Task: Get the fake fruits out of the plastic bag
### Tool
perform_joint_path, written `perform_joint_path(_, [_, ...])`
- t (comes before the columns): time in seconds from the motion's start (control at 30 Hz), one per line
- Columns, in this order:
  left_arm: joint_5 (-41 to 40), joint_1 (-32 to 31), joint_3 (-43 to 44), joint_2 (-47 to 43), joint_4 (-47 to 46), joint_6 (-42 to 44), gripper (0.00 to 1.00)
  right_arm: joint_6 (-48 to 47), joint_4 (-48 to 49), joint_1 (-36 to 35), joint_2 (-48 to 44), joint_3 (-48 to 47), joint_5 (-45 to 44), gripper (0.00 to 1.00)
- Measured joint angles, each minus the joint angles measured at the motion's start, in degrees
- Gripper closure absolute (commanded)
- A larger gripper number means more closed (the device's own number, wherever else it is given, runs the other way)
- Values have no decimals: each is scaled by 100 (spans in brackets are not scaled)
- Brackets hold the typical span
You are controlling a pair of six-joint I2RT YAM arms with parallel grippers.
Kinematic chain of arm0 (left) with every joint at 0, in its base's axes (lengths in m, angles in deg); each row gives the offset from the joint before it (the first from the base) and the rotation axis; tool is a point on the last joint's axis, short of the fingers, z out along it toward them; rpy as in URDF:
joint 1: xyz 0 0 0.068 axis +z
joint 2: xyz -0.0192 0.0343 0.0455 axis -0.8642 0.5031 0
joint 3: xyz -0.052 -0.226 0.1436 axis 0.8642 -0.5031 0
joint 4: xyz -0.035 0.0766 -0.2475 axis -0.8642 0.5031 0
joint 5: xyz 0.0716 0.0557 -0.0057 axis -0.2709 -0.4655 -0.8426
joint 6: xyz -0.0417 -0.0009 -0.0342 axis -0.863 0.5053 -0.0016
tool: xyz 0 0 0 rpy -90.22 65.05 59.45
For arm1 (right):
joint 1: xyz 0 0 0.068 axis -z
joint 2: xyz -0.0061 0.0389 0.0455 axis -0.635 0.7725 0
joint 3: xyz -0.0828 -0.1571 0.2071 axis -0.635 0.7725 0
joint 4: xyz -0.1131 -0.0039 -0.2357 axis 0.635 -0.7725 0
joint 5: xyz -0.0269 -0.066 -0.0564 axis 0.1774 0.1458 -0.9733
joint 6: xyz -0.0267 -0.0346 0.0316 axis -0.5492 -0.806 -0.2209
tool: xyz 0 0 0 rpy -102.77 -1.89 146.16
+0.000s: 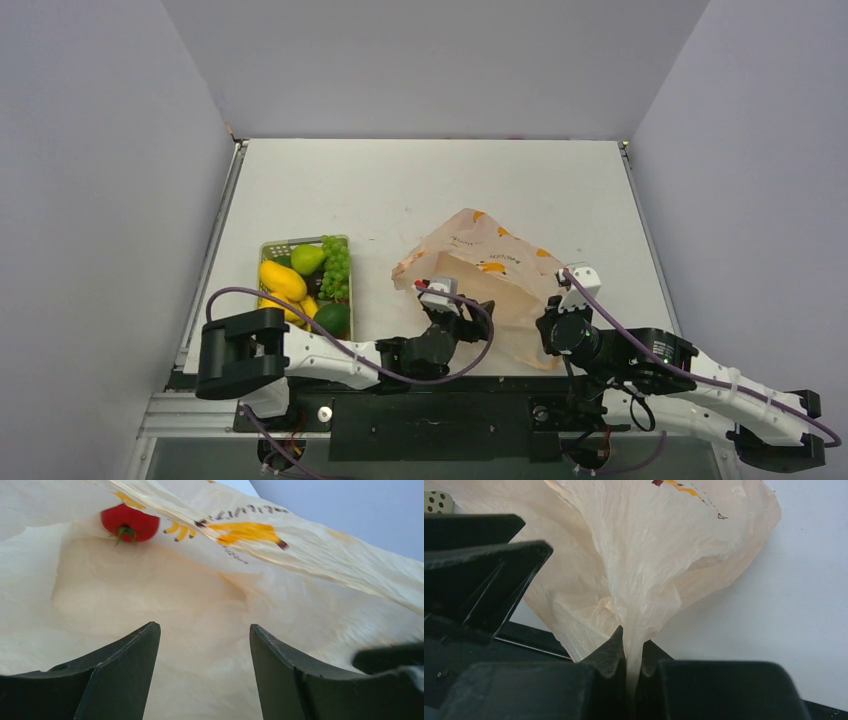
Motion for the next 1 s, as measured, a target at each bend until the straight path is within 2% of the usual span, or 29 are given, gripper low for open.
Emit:
perform_joint_path(0.33, [350, 1032, 468, 1019, -756, -70, 33, -50, 85, 0, -37, -13, 111, 100])
perform_joint_path(0.57, [518, 1222, 468, 1523, -1091, -363, 36, -186, 289, 0, -22, -315, 308, 100])
perform_joint_path(0.73, [678, 1217, 382, 1480, -1016, -758, 36, -385, 579, 0, 2, -319, 734, 100])
perform_joint_path(0.8, [728, 1215, 225, 1292, -748, -1014, 39, -378, 688, 0, -9, -238, 1097, 100])
perform_joint_path(0.93, [748, 1182, -48, 866, -280, -1342, 40, -105, 896, -146, -149, 463, 2061, 100])
perform_joint_path(1.0, [752, 1167, -63, 811, -184, -1432, 37, 44, 734, -295, -308, 741, 2275, 100])
